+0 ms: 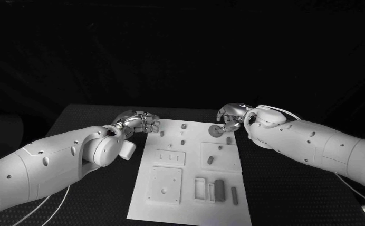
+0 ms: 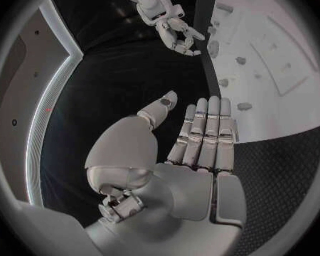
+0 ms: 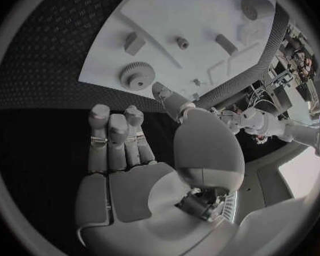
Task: Assemble the parts on the task board
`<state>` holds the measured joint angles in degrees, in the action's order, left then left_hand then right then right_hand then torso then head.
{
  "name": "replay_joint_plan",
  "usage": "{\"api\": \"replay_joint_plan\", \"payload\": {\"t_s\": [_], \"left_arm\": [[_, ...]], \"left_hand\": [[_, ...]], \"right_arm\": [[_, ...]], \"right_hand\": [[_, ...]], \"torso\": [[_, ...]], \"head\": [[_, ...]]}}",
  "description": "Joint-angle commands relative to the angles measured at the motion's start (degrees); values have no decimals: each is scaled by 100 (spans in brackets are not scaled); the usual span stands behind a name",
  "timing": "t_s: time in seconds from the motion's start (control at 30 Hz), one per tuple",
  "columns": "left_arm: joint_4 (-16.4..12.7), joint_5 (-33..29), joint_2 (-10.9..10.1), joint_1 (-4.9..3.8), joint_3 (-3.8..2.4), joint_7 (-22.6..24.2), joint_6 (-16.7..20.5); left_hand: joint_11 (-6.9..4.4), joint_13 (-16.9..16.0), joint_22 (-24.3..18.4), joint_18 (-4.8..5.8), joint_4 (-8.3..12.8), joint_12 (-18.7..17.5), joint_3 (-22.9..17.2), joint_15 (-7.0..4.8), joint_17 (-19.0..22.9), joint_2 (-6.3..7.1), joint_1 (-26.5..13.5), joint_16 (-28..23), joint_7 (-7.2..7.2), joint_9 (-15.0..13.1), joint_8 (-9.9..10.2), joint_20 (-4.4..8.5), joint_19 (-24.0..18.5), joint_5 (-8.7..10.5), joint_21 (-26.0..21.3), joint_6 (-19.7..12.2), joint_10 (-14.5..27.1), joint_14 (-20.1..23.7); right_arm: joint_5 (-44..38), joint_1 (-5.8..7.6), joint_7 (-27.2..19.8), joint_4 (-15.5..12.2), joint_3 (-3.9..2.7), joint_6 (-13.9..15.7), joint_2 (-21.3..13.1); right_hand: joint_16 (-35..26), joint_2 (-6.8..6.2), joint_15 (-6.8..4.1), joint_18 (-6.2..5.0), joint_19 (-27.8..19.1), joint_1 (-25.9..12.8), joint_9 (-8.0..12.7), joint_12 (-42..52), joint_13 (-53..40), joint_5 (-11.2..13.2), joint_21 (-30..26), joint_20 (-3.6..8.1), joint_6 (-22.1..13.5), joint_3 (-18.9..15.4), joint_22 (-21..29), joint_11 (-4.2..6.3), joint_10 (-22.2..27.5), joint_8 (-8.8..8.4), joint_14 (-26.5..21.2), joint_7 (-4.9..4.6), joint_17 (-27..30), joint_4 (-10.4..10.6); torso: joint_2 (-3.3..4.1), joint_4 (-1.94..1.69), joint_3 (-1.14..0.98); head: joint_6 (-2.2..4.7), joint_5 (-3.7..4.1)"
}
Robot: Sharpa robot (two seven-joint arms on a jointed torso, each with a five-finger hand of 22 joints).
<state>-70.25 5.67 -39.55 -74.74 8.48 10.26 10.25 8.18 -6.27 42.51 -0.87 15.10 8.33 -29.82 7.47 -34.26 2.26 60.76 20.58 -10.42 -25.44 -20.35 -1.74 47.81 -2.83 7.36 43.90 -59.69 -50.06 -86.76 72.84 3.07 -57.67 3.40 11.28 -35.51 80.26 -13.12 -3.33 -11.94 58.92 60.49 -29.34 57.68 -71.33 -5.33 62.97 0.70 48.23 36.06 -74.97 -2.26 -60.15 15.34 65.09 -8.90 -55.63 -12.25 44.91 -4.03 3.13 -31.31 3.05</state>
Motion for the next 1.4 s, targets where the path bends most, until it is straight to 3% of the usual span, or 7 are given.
{"api": "replay_joint_plan", "payload": {"t_s": [0.03,0.13,0.43,0.63,0.93,1.13,1.4], "left_arm": [[20,14,43,-5,-5,73,-104],[41,14,55,-4,-4,68,-110],[73,14,74,-1,-3,67,-121],[76,14,72,0,-3,63,-124],[94,14,91,0,-3,58,-133],[103,14,106,1,-3,57,-143],[118,14,112,1,-3,50,-146]], "left_hand": [[18,6,6,27,10,-31,19,-4,-8,14,-15,-29,11,9,17,6,46,1,-20,5,-30,-26],[22,8,7,27,4,-36,23,-3,-11,12,-23,-33,5,10,20,5,48,1,-22,1,-28,-27],[23,9,7,27,1,-40,25,-2,-14,10,-27,-38,4,10,22,4,47,1,-26,-1,-28,-26],[24,10,8,26,0,-43,26,-2,-16,9,-29,-40,1,11,23,4,47,1,-28,-3,-27,-26],[24,11,9,26,-2,-46,27,-2,-19,6,-30,-44,0,11,25,4,48,1,-30,-5,-27,-26],[25,11,9,25,-2,-48,27,-2,-20,5,-30,-46,-1,12,25,3,48,1,-32,-6,-27,-26],[25,12,10,25,-3,-51,27,-2,-22,4,-30,-49,-1,12,26,3,48,1,-34,-6,-28,-26]], "right_arm": [[92,-48,-227,107,6,-92,71],[87,-103,-266,220,7,-56,143],[108,-160,-336,459,7,-69,234],[138,-163,-358,533,7,-81,261],[168,-197,-393,735,15,-96,377],[236,-273,-427,846,19,-82,482],[242,-320,-442,881,23,-122,544]], "right_hand": [[-4,23,-2,-306,-38,-48,-7,22,13,-7,-30,-3,-6,32,-50,-52,386,-23,-37,-24,-4,13],[12,37,-4,-306,-39,-52,-8,44,16,-5,-32,-8,-10,29,-51,-49,387,-24,-43,-21,-10,14],[30,100,-17,-306,-54,-64,-6,76,43,-6,-49,-23,-33,31,-51,-33,414,-34,-81,-2,-12,17],[43,173,-37,-306,-62,-79,-15,98,74,-7,-58,-32,-7,33,-54,-12,435,-17,-105,21,-8,26],[55,265,-47,-306,-69,-93,-19,122,108,-5,-63,-38,1,26,-59,-3,451,-10,-121,29,-2,20],[67,291,-51,-306,-70,-110,-2,143,143,-4,-64,-39,-63,6,-64,-1,461,-46,-130,30,6,-5],[74,327,-48,-306,-69,-124,13,156,172,-7,-68,-40,-92,5,-65,-4,469,-63,-135,27,14,-7]], "torso": [[-4,-12,3],[-9,-28,1],[-8,-9,11],[0,-7,4],[-5,-5,10],[-6,-22,9],[-9,-18,15]], "head": [[-7,25],[-31,10],[-88,-30],[-95,-28],[-89,-13],[-110,-32],[-129,-78]]}}
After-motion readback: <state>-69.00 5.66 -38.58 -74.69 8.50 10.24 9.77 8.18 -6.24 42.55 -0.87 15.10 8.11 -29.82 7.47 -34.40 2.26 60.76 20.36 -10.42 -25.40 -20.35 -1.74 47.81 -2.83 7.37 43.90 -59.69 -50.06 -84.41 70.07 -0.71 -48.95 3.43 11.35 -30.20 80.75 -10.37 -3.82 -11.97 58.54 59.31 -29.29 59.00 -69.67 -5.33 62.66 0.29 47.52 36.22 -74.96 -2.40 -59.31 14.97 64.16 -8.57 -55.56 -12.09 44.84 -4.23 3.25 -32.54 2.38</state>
